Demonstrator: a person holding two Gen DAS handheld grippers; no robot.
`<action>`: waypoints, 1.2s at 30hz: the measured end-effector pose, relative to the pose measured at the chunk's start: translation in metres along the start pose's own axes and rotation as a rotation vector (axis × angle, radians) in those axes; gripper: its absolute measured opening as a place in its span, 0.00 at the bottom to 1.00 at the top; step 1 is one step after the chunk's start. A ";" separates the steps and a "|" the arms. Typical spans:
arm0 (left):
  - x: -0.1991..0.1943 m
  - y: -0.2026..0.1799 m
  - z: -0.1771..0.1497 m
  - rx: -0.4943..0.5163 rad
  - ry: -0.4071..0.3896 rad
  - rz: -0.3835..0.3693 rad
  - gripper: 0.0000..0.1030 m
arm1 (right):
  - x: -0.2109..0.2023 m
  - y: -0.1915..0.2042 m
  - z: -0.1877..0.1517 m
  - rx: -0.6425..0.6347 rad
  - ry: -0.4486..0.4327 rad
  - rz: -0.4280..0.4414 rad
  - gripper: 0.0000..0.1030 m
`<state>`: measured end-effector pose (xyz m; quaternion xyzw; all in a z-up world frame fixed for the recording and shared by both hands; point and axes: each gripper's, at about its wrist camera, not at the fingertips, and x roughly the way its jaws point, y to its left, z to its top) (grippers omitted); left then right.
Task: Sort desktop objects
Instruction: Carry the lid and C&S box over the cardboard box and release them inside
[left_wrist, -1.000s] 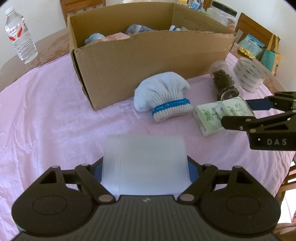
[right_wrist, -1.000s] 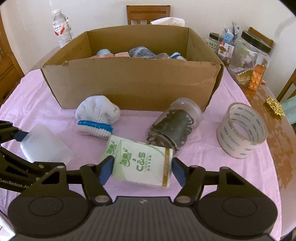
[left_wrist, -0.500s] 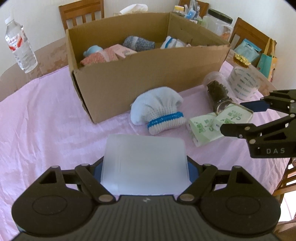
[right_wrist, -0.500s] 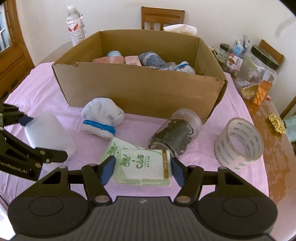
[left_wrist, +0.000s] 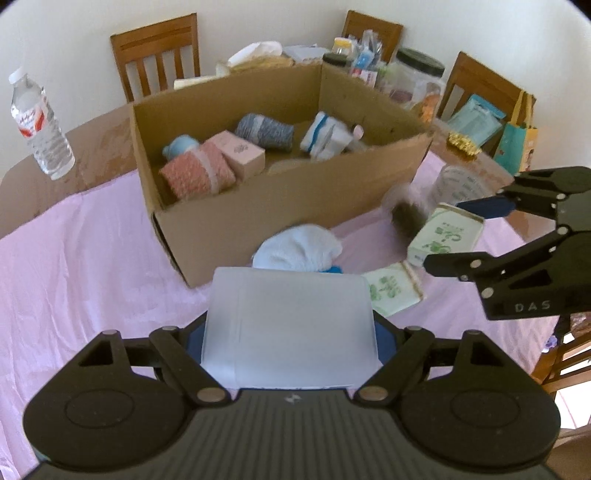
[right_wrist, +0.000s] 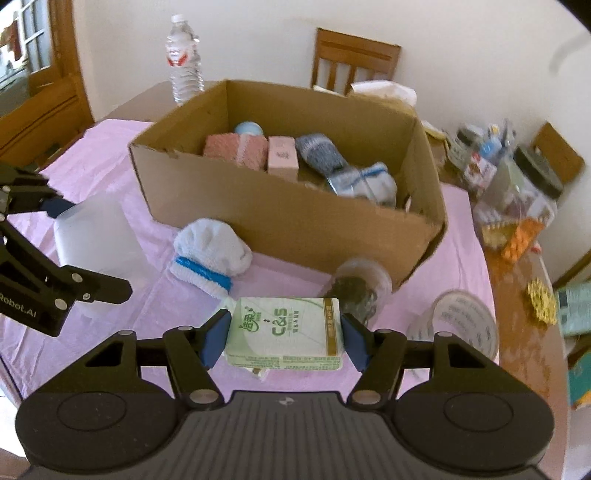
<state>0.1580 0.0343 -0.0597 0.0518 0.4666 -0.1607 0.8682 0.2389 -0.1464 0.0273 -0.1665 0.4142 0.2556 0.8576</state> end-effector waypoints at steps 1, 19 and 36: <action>-0.004 -0.001 0.003 0.006 -0.007 -0.001 0.81 | -0.002 0.001 0.002 -0.016 -0.005 0.000 0.67; -0.029 0.005 0.072 0.056 -0.133 0.031 0.81 | -0.024 -0.006 0.070 -0.186 -0.143 0.038 0.67; -0.003 0.048 0.106 -0.049 -0.139 0.100 0.88 | 0.025 -0.016 0.138 -0.268 -0.137 0.063 0.67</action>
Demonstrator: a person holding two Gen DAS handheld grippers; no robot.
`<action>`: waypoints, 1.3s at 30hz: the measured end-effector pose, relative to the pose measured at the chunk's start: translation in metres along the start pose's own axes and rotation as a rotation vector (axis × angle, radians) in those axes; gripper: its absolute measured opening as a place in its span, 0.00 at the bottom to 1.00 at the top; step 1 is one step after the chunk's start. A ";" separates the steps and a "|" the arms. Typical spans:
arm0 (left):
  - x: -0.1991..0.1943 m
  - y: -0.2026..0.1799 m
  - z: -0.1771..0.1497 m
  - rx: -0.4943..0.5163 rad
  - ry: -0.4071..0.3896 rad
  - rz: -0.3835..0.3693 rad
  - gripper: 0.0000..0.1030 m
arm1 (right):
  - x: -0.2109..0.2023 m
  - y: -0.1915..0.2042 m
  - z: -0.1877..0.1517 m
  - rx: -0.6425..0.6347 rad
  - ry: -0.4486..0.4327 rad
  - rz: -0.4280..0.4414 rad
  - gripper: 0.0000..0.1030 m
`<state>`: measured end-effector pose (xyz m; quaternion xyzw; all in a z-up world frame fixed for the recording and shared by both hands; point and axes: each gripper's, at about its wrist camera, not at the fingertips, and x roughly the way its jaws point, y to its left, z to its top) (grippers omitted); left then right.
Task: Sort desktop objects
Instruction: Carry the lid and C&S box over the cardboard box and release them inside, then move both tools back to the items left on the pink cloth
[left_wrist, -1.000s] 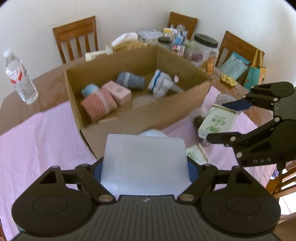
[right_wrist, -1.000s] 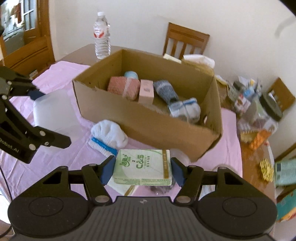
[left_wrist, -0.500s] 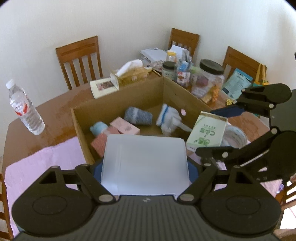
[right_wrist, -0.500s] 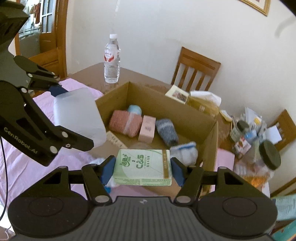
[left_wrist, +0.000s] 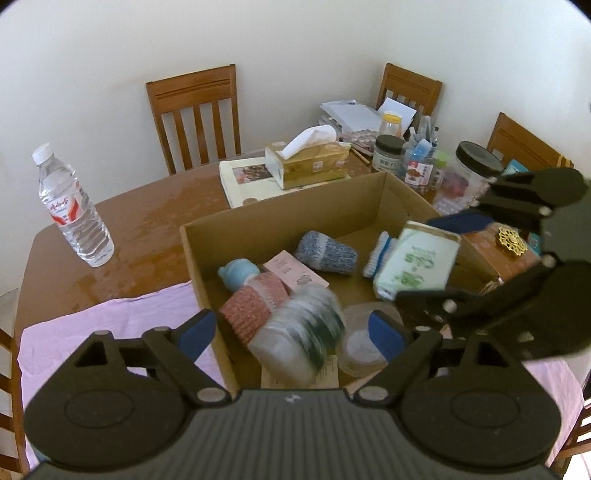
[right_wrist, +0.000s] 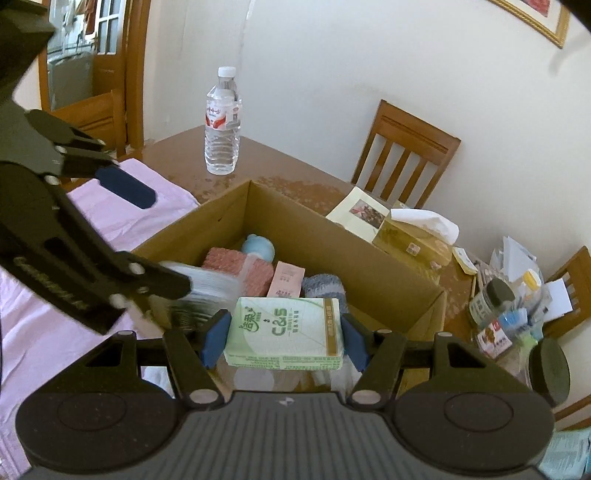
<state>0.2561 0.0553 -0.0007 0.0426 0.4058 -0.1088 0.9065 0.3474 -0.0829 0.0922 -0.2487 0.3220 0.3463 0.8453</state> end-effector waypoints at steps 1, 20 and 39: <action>-0.001 0.002 -0.001 -0.001 0.004 0.000 0.88 | 0.004 -0.002 0.002 -0.001 0.002 0.004 0.67; -0.019 -0.005 -0.043 0.014 0.077 0.011 0.92 | 0.013 0.001 -0.001 0.013 0.016 0.037 1.00; -0.024 -0.044 -0.075 -0.035 0.119 -0.003 0.92 | -0.040 0.012 -0.067 0.127 0.023 0.031 1.00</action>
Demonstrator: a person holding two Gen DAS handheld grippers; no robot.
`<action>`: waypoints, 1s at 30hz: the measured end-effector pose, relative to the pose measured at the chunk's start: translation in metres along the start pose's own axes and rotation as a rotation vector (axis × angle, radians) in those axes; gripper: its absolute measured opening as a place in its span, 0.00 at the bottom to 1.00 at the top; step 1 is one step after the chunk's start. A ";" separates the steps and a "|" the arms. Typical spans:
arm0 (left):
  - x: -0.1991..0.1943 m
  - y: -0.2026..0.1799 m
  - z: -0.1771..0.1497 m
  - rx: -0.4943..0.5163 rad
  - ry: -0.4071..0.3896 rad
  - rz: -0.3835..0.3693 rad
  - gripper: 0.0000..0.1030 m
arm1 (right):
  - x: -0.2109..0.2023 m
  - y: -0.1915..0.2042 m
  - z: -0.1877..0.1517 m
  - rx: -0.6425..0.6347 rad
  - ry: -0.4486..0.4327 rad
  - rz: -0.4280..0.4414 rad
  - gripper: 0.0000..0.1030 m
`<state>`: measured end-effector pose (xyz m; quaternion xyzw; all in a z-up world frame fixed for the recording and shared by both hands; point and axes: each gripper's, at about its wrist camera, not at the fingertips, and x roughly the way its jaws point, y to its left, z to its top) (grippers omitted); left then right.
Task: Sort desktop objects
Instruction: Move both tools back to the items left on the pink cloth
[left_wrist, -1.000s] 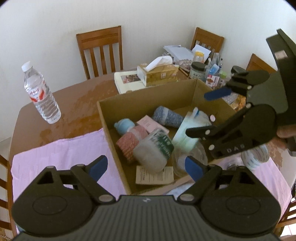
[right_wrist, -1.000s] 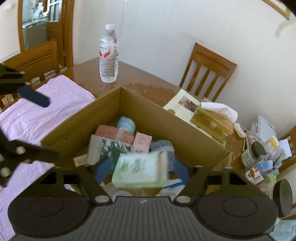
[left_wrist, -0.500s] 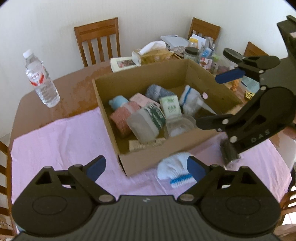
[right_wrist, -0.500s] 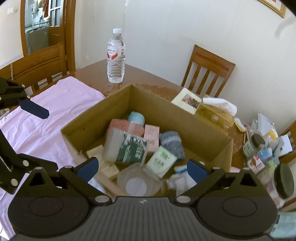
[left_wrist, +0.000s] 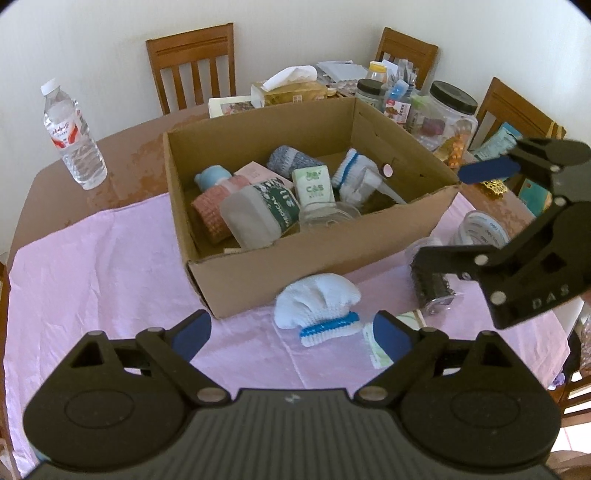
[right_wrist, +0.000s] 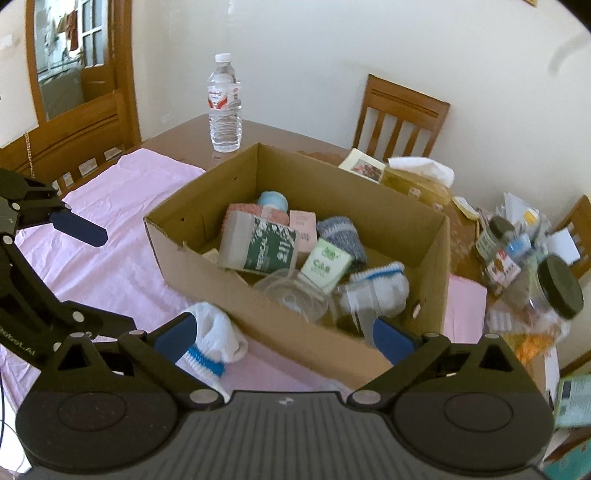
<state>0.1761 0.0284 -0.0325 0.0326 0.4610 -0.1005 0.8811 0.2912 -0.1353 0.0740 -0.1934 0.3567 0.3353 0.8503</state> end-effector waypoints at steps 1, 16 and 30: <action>0.000 -0.002 -0.002 -0.005 0.001 0.002 0.92 | -0.003 -0.001 -0.004 0.013 -0.004 0.000 1.00; 0.022 -0.053 -0.028 -0.046 0.016 0.053 0.92 | -0.021 -0.016 -0.075 0.100 0.001 -0.019 1.00; 0.065 -0.099 -0.038 -0.044 0.033 0.031 0.92 | 0.001 -0.024 -0.135 0.106 0.127 0.012 1.00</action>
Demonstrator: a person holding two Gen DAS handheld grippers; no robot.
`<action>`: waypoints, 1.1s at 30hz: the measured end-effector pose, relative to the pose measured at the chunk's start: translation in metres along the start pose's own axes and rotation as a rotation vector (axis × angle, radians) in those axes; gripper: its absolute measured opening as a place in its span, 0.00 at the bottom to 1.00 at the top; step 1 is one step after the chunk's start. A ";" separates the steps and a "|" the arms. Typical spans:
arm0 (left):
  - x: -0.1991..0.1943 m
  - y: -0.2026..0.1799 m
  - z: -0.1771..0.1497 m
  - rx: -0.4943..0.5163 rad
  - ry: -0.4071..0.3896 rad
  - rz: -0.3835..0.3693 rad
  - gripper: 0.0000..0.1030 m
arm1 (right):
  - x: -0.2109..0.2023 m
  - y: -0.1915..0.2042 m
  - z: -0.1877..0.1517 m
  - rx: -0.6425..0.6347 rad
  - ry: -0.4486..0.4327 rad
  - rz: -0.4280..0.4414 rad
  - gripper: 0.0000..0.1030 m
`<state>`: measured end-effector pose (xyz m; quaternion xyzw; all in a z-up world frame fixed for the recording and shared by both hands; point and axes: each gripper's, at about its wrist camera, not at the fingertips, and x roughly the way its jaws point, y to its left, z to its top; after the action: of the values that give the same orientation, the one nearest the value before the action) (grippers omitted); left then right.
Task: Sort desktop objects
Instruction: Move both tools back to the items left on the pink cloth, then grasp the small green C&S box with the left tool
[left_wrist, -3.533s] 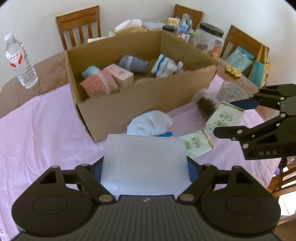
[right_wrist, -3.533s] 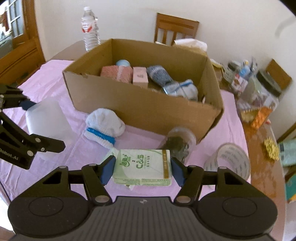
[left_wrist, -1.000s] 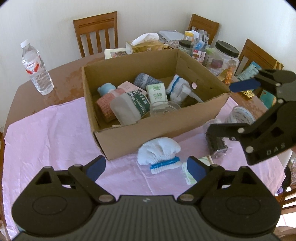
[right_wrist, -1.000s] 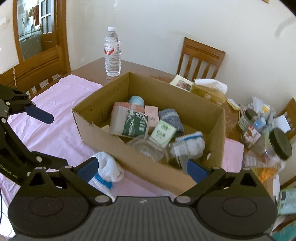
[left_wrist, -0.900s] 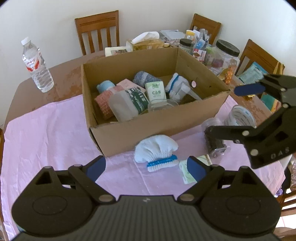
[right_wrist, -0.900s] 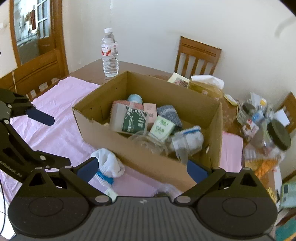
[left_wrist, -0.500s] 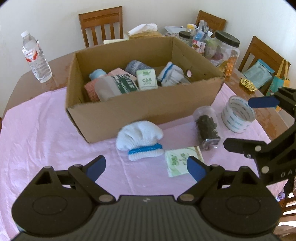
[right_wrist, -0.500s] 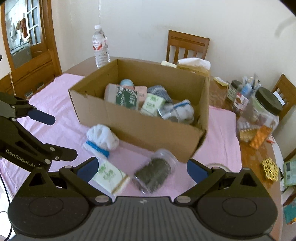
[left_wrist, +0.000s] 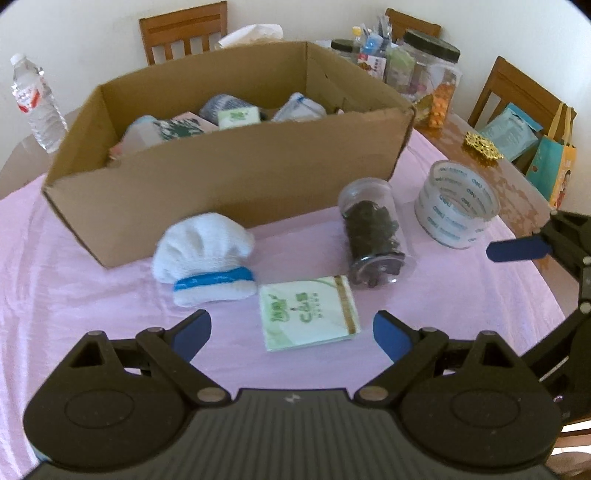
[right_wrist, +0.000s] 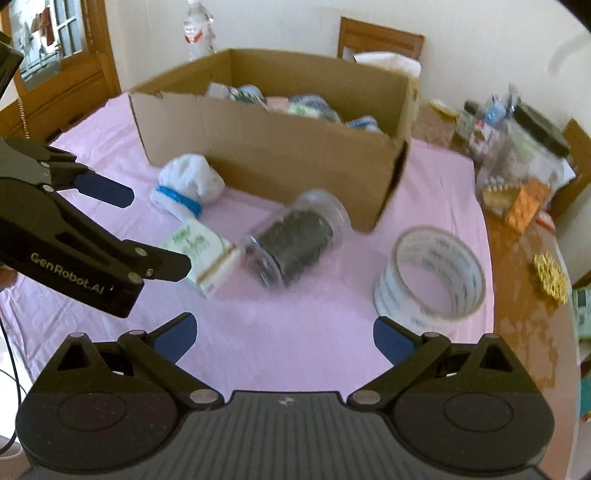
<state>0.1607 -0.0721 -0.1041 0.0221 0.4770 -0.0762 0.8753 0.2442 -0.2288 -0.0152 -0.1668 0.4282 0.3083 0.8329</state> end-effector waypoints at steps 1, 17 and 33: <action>0.004 -0.002 0.000 0.000 0.002 0.002 0.92 | 0.001 -0.002 -0.002 0.007 0.007 0.002 1.00; 0.039 -0.007 -0.007 -0.013 -0.014 0.066 0.92 | 0.004 -0.015 -0.012 0.053 0.030 -0.005 1.00; 0.029 -0.004 -0.009 0.011 -0.018 0.018 0.62 | 0.010 -0.009 -0.008 0.053 0.039 0.006 1.00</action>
<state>0.1674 -0.0786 -0.1330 0.0306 0.4686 -0.0712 0.8800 0.2501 -0.2364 -0.0282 -0.1492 0.4528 0.2958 0.8278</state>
